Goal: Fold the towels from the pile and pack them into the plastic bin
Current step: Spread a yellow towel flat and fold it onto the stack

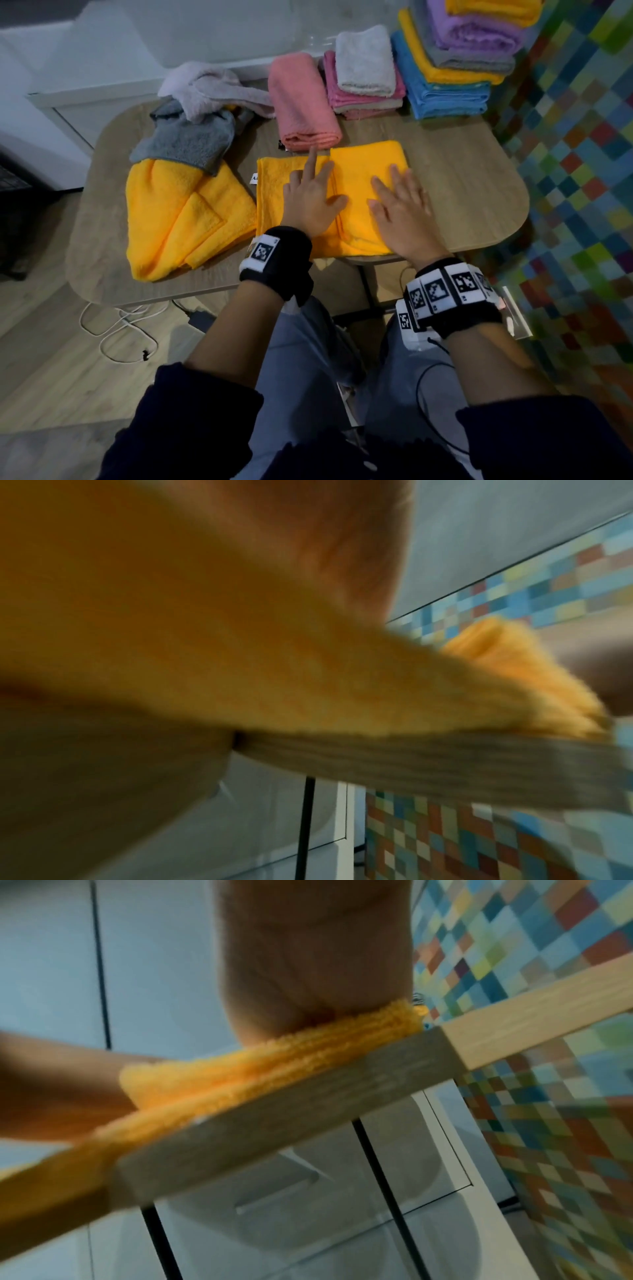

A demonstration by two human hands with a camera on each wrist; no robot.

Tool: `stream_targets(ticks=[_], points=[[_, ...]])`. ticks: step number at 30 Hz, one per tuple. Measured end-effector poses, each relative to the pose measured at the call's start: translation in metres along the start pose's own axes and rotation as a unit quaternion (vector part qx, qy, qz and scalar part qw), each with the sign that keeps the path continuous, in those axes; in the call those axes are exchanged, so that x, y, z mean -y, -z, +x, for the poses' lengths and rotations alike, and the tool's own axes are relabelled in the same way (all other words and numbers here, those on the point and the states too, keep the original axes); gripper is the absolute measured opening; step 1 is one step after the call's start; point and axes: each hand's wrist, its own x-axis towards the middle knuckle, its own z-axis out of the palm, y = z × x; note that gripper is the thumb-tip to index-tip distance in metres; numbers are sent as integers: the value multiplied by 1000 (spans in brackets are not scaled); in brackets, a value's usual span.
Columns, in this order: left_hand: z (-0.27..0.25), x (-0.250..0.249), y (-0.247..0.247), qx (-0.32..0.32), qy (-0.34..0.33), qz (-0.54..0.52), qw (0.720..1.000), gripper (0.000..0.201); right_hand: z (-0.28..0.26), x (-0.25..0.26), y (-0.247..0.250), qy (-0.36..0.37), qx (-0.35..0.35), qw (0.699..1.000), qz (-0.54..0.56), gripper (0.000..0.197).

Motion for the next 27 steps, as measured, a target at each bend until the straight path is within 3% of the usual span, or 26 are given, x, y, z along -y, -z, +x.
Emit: stream_targets(ticks=[2, 4, 6, 8, 11, 15, 19, 24, 27], points=[[-19, 2, 2, 1, -35, 16, 999, 64, -2, -3, 7, -56, -104, 991, 57, 50], [-39, 2, -5, 45, -62, 24, 997, 66, -5, -3, 16, -132, -148, 972, 130, 51], [-55, 1, -19, 80, -68, 44, 994, 69, -4, -4, 22, -199, -88, 951, 221, 50], [-61, -2, -29, 63, -72, 60, 994, 79, -4, -6, 30, -244, -17, 931, 272, 52], [-57, -8, -33, 73, -67, 47, 994, 83, -8, -11, 46, -259, 12, 911, 321, 39], [-49, -36, -36, 83, -83, 11, 993, 62, -15, -18, 68, -250, -43, 911, 324, 13], [-32, -66, -34, 125, -69, -114, 983, 53, -18, -25, 88, -233, -121, 935, 237, 27], [-17, -44, -15, -6, 31, -384, 923, 33, -19, 1, 93, -153, -198, 959, 133, 14], [-13, -19, 6, -18, 145, -555, 819, 28, -11, 35, 77, -85, -186, 964, 169, 24]])
